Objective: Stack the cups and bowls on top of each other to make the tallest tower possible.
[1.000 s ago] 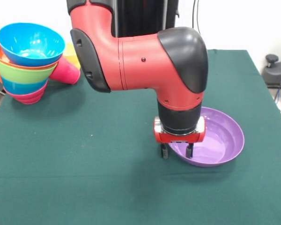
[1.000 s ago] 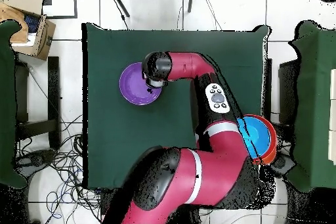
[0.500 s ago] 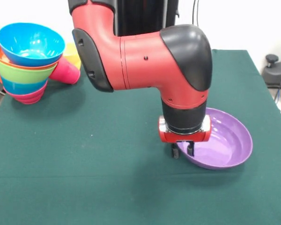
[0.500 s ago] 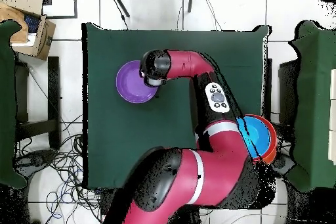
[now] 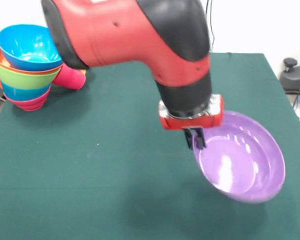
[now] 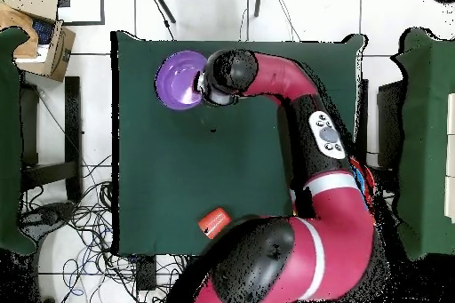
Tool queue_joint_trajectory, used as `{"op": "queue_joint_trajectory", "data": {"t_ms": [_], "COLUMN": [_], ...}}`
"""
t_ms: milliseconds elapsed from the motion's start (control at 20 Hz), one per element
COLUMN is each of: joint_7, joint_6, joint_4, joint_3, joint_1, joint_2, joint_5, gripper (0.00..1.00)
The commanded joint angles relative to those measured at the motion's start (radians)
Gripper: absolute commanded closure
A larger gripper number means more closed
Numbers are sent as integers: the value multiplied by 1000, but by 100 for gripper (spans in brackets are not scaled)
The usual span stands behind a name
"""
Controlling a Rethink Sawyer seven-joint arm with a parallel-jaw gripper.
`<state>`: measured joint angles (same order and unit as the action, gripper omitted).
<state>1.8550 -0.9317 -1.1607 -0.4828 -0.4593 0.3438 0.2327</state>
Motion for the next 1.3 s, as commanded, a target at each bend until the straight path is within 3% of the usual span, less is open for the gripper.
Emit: {"op": "queue_joint_trajectory", "data": {"t_ms": [50,450,800,1300], "joint_7": [-229,-282,-349,-474], "joint_6": [-192,-195,-218,-191], "joint_4": [-77,-277,-421,-635], "joint_3": [-85,-148,-223,-322], "joint_1": [-80,-192,-297,-447], "joint_2": [143,317,406,495], "joint_5": [-32,-40,-11,99], "gripper": [100,100,100,100]}}
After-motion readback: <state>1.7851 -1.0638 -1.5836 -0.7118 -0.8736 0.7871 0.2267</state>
